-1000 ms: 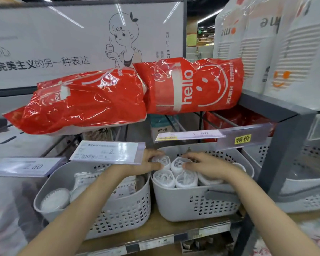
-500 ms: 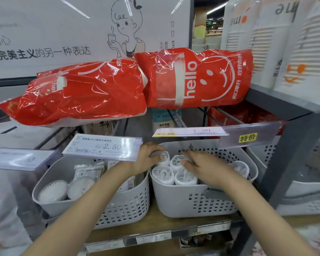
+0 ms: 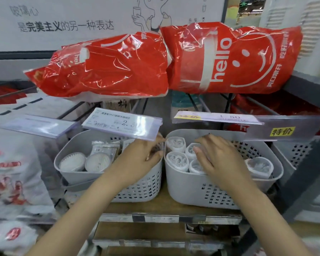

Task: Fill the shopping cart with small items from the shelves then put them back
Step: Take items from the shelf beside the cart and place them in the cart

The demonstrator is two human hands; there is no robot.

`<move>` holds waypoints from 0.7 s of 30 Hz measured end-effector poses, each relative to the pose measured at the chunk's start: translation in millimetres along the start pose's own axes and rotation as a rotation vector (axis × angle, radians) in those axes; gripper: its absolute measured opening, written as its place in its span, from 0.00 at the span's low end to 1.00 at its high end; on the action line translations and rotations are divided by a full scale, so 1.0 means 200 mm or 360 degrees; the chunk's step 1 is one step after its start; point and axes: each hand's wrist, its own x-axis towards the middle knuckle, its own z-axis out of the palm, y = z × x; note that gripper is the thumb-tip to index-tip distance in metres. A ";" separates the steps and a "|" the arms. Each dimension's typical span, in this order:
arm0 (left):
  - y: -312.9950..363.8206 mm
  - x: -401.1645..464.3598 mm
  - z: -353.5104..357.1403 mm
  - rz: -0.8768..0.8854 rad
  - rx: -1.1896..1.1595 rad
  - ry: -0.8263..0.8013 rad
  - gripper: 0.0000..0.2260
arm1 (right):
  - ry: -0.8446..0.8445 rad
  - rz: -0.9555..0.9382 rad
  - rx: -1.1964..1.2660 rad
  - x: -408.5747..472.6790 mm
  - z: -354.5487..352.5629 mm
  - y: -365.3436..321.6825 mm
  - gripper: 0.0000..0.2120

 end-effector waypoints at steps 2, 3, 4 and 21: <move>0.00 -0.15 -0.06 -0.0045 0.0141 0.0010 0.21 | 0.0054 -0.0133 0.0064 -0.03 0.02 -0.11 0.15; -0.01 -0.23 -0.09 -0.0078 0.0195 0.0019 0.22 | 0.0052 -0.0205 0.0121 -0.04 0.04 -0.17 0.15; -0.03 -0.33 -0.13 -0.0139 0.0237 0.0027 0.22 | 0.0043 -0.0283 0.0193 -0.05 0.05 -0.24 0.15; -0.09 -2.52 -0.44 -0.2263 0.0197 0.0697 0.17 | -0.1163 -0.1346 0.0965 -0.41 0.63 -2.01 0.17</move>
